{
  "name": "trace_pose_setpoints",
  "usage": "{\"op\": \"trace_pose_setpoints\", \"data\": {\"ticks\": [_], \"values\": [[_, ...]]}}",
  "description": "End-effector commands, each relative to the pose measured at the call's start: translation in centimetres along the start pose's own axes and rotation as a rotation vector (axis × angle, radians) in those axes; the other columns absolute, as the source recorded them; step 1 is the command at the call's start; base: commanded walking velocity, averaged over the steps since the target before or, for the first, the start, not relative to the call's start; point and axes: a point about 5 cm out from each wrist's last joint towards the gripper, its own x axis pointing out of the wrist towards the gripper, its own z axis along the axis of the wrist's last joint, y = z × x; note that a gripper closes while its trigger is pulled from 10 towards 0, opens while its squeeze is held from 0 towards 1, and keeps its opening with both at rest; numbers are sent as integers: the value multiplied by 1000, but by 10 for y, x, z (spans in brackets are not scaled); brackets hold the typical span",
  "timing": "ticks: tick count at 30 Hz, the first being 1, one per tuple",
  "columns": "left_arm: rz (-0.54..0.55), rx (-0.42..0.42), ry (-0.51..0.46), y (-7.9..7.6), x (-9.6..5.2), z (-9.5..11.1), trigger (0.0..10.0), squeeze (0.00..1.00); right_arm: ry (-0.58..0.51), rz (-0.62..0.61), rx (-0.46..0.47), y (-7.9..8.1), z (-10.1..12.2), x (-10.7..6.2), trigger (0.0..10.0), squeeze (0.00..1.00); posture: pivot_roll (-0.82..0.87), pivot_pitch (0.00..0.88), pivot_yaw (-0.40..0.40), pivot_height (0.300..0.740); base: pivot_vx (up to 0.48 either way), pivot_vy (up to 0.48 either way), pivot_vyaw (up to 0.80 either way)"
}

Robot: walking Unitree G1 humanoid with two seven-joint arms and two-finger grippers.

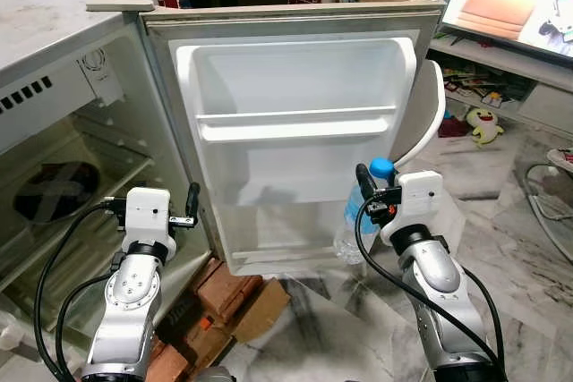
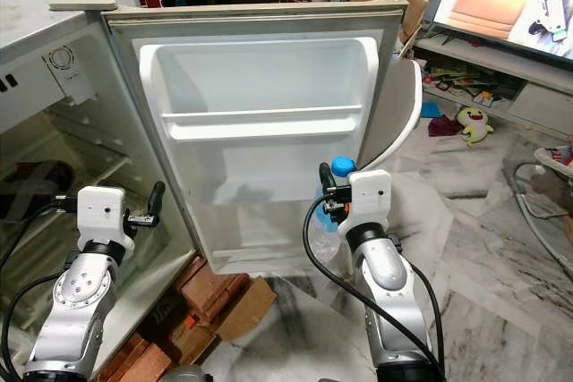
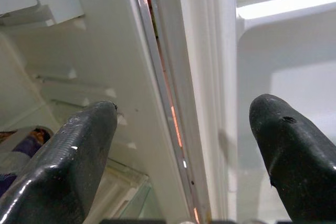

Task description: Restocking fridge

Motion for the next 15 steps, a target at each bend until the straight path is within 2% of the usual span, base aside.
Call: {"op": "trace_pose_setpoints", "data": {"ticks": [1, 7, 15], "values": [[4, 9, 8, -1, -1, -2, 10000, 0, -37, 5, 0, -1, 8, 2, 10000, 0, 93, 5, -9, 716, 0, 0, 0], [11, 3, 5, -2, -1, 0, 10000, 0, -38, 14, 5, 1, 8, 2, 10000, 0, 94, 6, -11, 676, 0, 0, 0], [-14, 1, -4, -5, -1, 2, 10000, 0, -37, 21, 5, 2, 8, 3, 10000, 0, 93, 6, -10, 676, 0, 0, 0]]}}
